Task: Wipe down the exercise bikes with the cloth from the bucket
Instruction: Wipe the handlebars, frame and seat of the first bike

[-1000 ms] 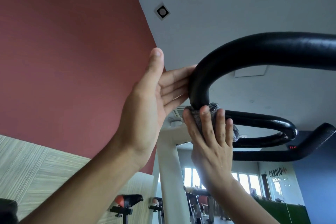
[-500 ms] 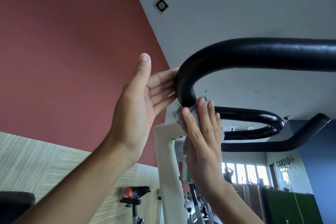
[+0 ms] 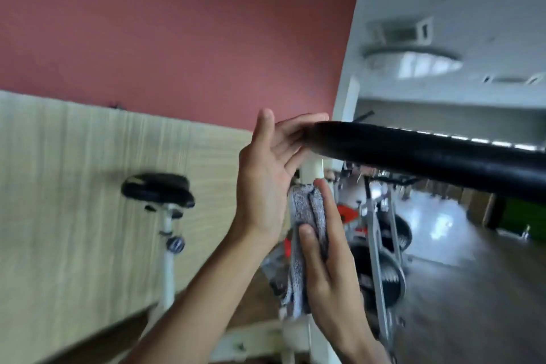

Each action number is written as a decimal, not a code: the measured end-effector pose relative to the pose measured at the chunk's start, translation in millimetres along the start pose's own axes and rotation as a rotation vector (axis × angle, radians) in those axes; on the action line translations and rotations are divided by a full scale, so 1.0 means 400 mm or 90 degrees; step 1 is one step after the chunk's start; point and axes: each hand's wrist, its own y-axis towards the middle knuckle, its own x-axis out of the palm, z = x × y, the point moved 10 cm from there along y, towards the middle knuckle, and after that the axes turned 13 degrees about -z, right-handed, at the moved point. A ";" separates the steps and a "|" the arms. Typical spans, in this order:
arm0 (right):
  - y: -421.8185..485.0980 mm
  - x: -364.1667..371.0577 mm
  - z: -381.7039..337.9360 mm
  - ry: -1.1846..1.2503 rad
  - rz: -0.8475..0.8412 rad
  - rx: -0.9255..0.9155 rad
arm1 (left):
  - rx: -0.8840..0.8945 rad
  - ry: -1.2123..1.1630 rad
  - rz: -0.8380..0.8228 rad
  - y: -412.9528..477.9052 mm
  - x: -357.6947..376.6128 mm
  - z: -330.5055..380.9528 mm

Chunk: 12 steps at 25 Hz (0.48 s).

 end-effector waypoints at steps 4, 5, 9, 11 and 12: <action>-0.055 0.036 -0.028 0.111 -0.108 0.203 | -0.194 0.233 0.078 -0.051 -0.051 0.033; -0.066 0.044 -0.036 0.126 -0.140 0.246 | -0.252 0.325 0.118 -0.083 -0.075 0.045; -0.103 0.013 -0.138 0.172 -0.202 0.371 | -0.503 0.566 0.201 -0.245 -0.092 0.110; -0.124 -0.015 -0.170 0.222 -0.232 0.461 | -0.625 0.628 0.189 -0.306 -0.047 0.132; -0.132 -0.029 -0.187 0.221 -0.247 0.488 | -0.675 0.649 0.191 -0.324 -0.011 0.149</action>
